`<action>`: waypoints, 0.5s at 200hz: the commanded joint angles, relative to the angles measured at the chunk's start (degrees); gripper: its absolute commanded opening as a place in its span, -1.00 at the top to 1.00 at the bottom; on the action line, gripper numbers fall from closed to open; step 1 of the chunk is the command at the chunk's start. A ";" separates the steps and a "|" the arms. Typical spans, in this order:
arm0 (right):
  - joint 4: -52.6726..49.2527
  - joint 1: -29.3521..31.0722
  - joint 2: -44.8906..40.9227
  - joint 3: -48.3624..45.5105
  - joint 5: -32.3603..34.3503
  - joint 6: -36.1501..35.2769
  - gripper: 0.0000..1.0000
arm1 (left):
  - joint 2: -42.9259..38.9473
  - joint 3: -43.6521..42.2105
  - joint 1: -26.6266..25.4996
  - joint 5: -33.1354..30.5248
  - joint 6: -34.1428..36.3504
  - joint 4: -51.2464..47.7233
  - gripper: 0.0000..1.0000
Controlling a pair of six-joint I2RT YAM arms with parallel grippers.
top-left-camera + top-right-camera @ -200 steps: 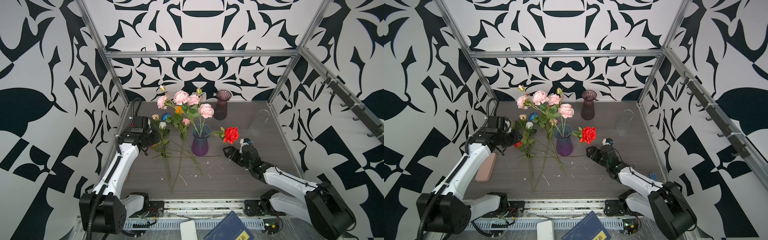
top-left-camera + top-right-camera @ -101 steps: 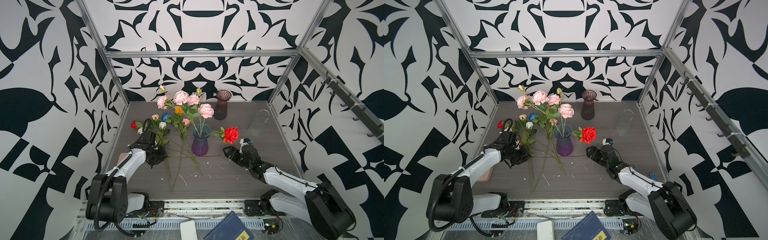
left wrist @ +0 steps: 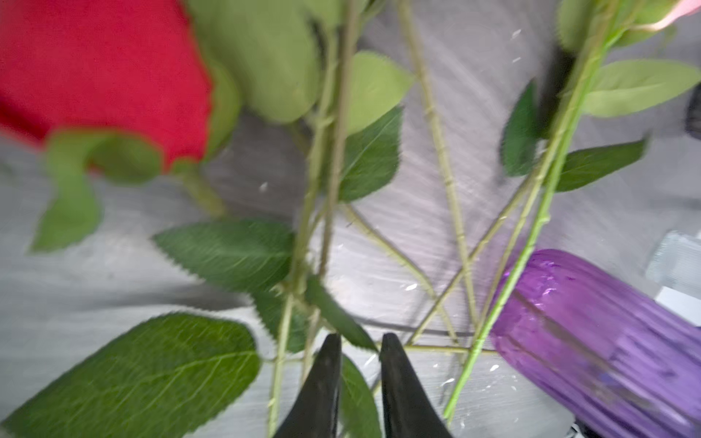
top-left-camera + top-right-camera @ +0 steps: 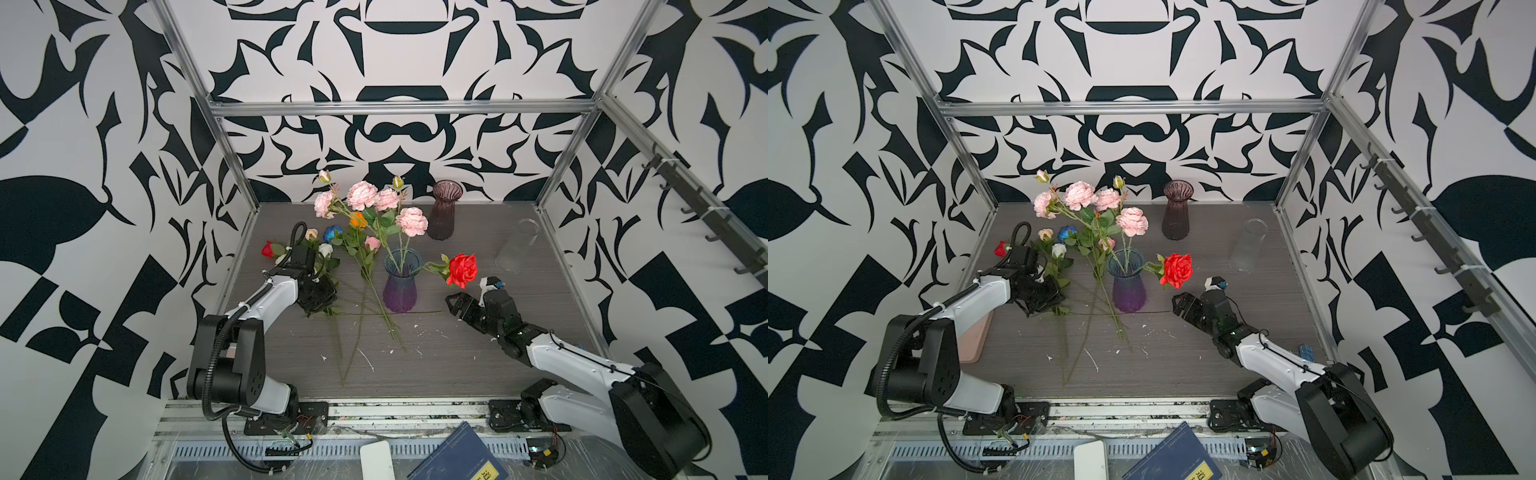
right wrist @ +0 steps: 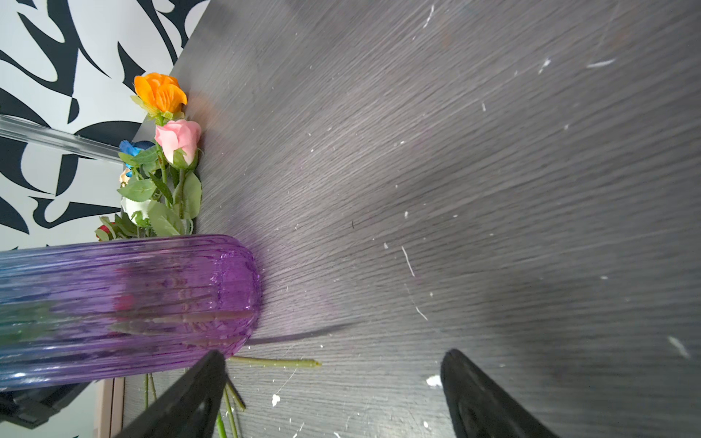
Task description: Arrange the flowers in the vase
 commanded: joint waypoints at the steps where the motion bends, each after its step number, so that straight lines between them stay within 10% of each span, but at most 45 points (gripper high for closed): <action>1: 1.59 -0.09 0.39 0.97 -0.28 -0.45 -0.85 | 2.60 4.34 0.06 1.34 -0.19 1.34 0.53; 100: 1.64 -0.11 1.67 1.58 -0.51 -0.47 -0.85 | 15.14 11.67 0.06 1.01 0.70 1.49 0.49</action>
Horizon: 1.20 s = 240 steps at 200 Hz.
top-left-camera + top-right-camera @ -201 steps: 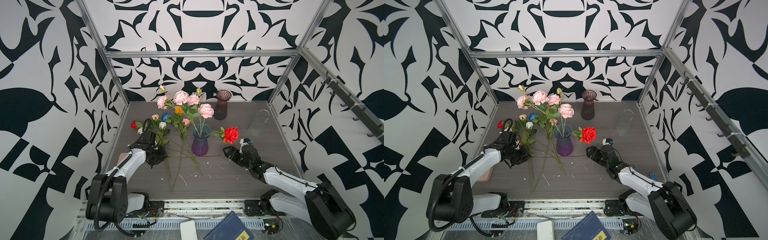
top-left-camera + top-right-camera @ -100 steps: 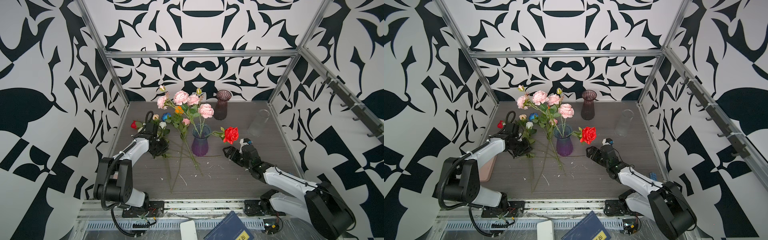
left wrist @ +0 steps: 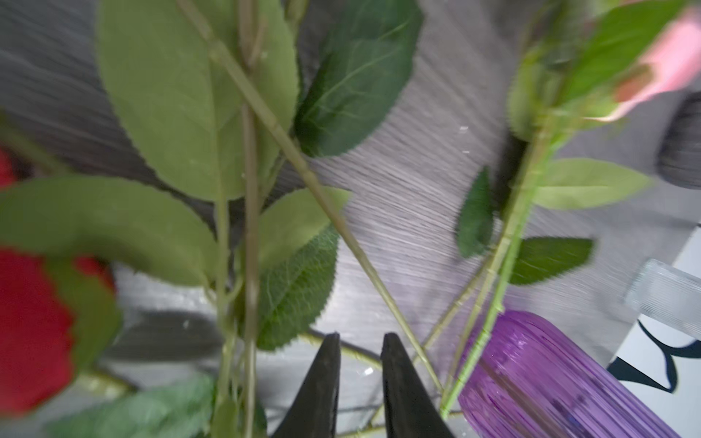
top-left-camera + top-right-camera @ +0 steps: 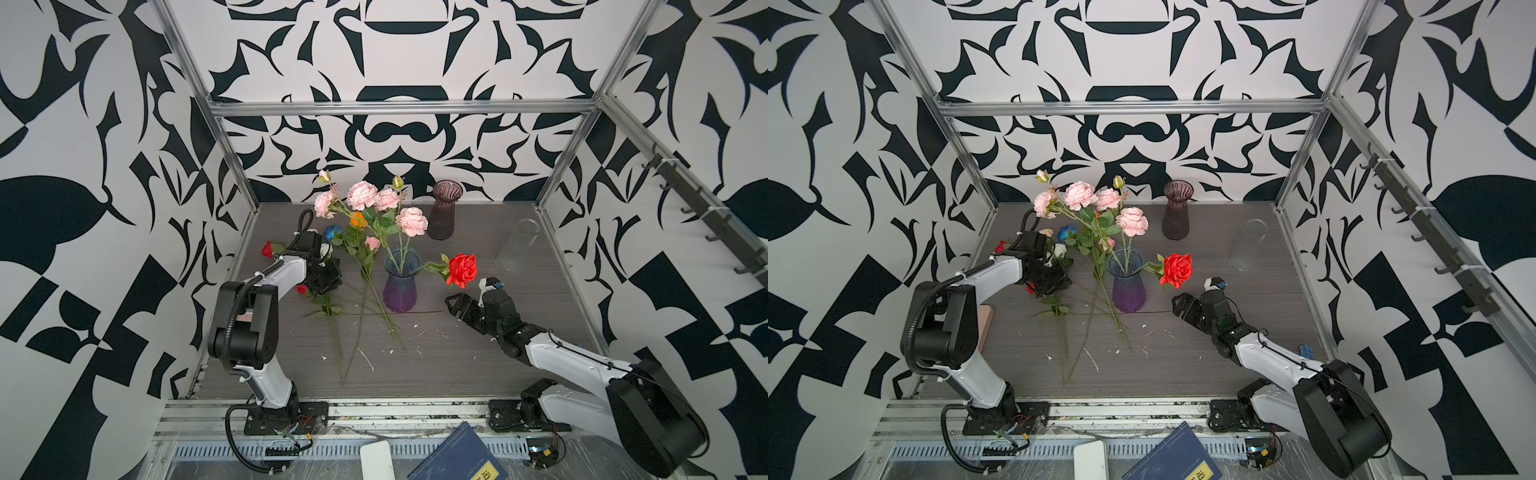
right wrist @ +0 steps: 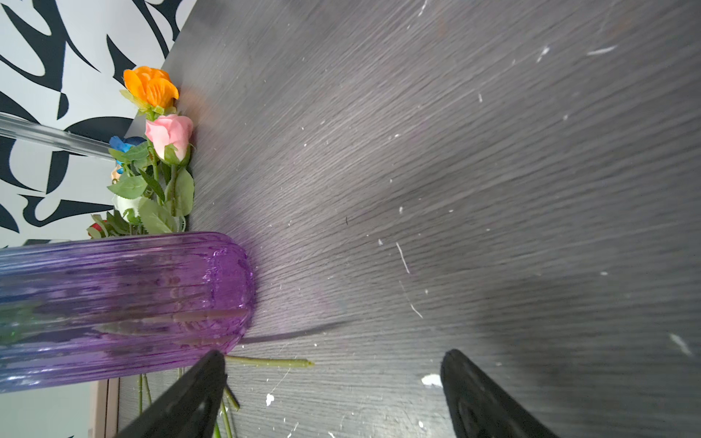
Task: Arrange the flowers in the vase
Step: 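Lift the red rose high out of the bunch with the left gripper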
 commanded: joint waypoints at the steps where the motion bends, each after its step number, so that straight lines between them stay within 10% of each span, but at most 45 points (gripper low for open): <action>1: 1.50 -0.11 0.53 1.58 -0.42 -0.46 -0.85 | 1.80 2.08 0.07 0.54 0.46 -0.50 0.49; 123: 0.52 -0.14 0.25 1.76 -0.17 -0.63 -0.85 | 6.84 5.90 0.08 0.68 -1.27 1.79 0.51; 176: -0.01 -0.14 0.24 2.11 0.01 -0.72 -0.85 | 9.59 8.24 0.38 1.17 -1.16 2.46 0.91; 240: 0.27 -0.11 0.36 1.85 0.27 -0.54 -0.85 | -2.46 5.73 6.24 -0.67 -3.50 0.74 1.00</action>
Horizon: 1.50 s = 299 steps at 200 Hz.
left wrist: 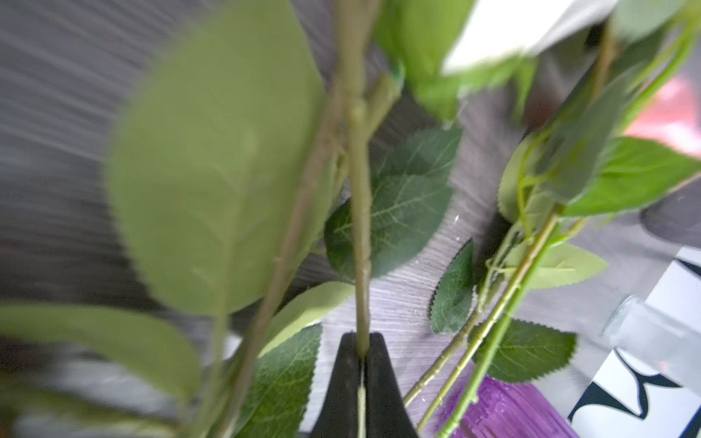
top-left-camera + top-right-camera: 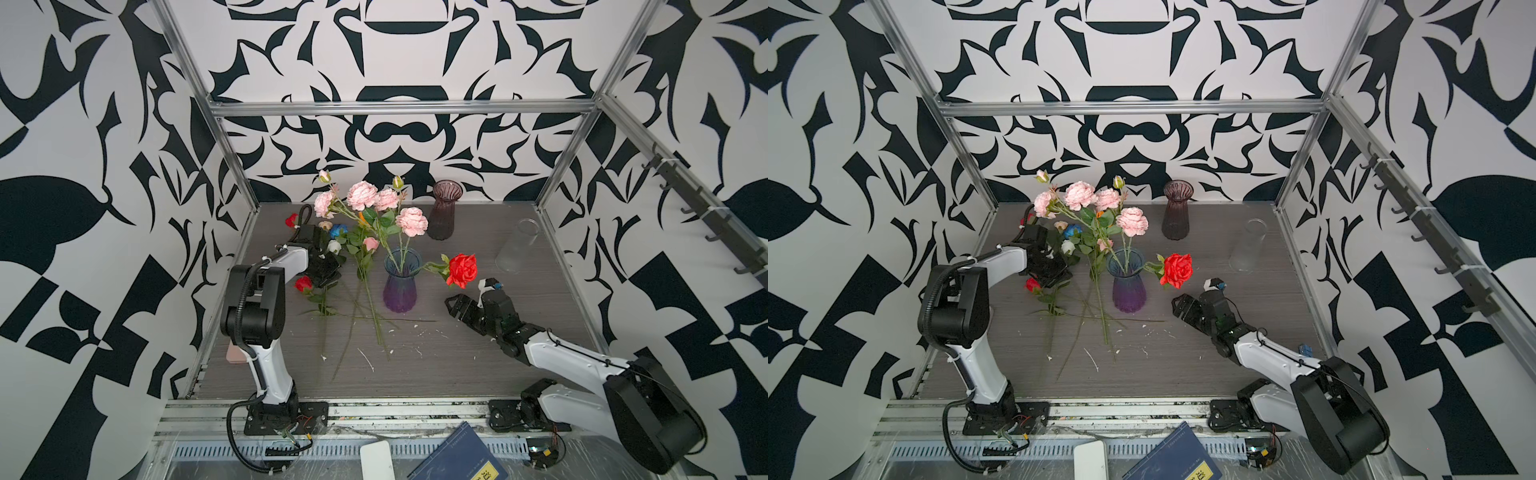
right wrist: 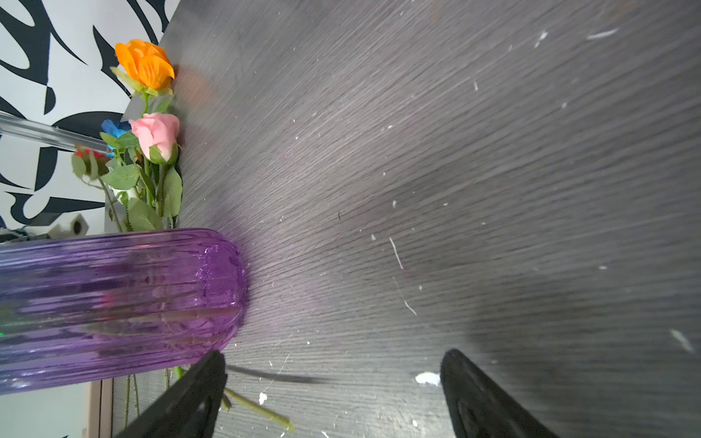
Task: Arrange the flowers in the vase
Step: 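Lift the red rose high out of the bunch with the left gripper, then carry the red rose over the blue-purple vase and lower its stem inside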
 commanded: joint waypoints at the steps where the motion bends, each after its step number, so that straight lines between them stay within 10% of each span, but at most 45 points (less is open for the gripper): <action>1: 0.45 -0.11 -0.37 1.85 0.45 -0.54 -0.84 | -8.98 -1.15 3.22 -2.13 -1.62 -1.62 1.00; 78: 0.38 -0.11 -1.63 1.32 0.72 -0.45 -0.84 | -43.03 3.73 3.60 -13.86 -3.78 -2.26 1.00; 132: -0.50 -0.11 -3.62 0.75 0.88 -0.54 -0.84 | -45.34 11.82 -22.39 -13.07 16.77 14.76 1.00; 180: -1.20 -0.14 -5.98 -0.26 1.68 -0.10 -0.85 | -38.20 14.64 -38.81 1.03 37.69 18.01 1.00; 299: -0.43 -0.11 -4.68 0.08 1.33 -0.13 -0.84 | -34.44 9.10 -40.51 -4.35 49.82 17.48 1.00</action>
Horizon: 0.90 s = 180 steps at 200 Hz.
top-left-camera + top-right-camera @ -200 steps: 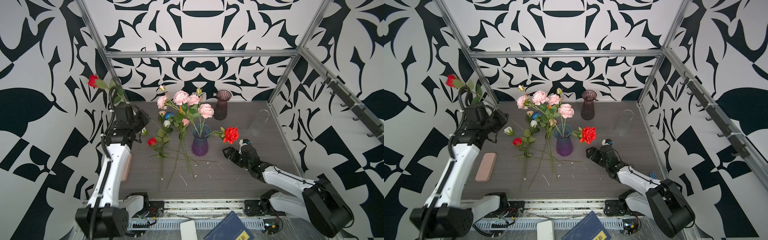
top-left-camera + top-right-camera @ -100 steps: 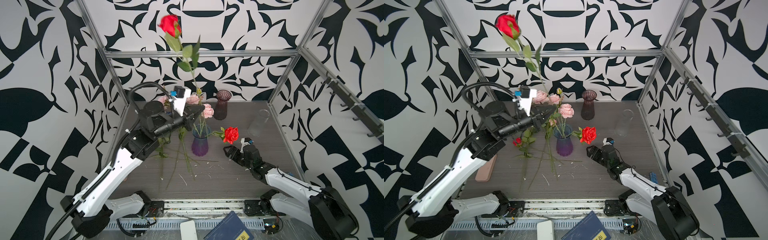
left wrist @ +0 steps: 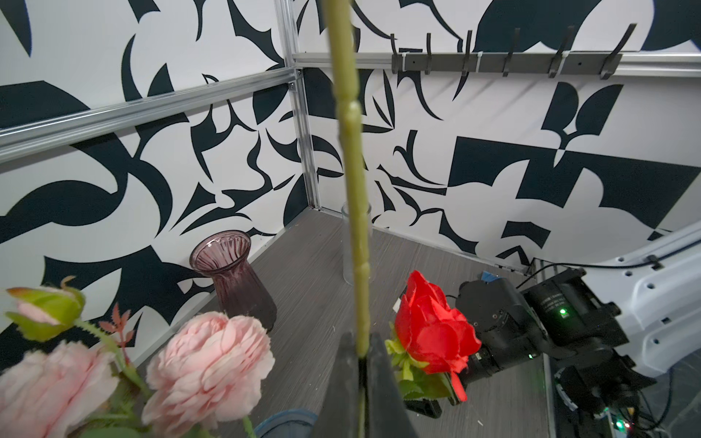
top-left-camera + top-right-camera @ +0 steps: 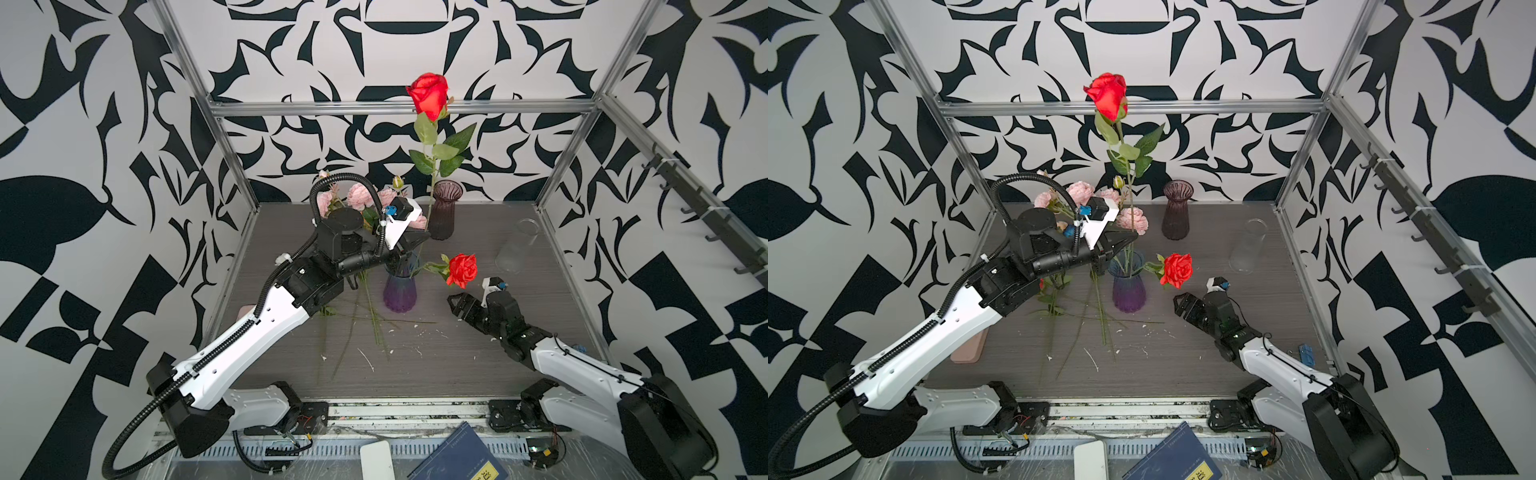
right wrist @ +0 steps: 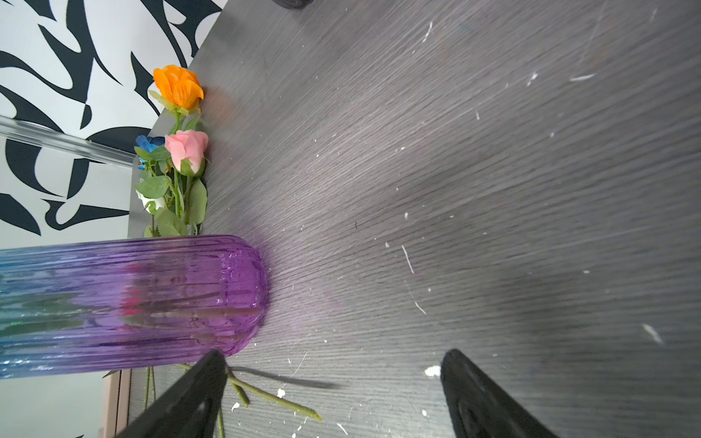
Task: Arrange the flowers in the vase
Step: 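Carry the red rose over the blue-purple vase and lower its stem inside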
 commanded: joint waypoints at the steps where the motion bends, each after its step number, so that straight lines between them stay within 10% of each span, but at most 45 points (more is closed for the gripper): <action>1: 1.19 -0.11 0.70 0.74 0.45 -0.14 -0.84 | -0.46 -0.54 0.10 -2.08 3.35 1.02 1.00; 105: 1.29 -0.15 2.32 1.51 -0.02 -0.30 -0.84 | 9.56 -4.61 6.15 -0.34 -2.63 -0.82 1.00; 129: 1.39 -0.18 2.82 1.70 -0.12 -0.38 -0.84 | 9.25 -6.28 6.17 -0.86 -3.50 0.02 0.49; 180: 1.50 -0.14 3.45 2.08 -0.29 -0.38 -0.85 | 6.43 -9.72 6.33 -3.52 -4.26 1.72 0.12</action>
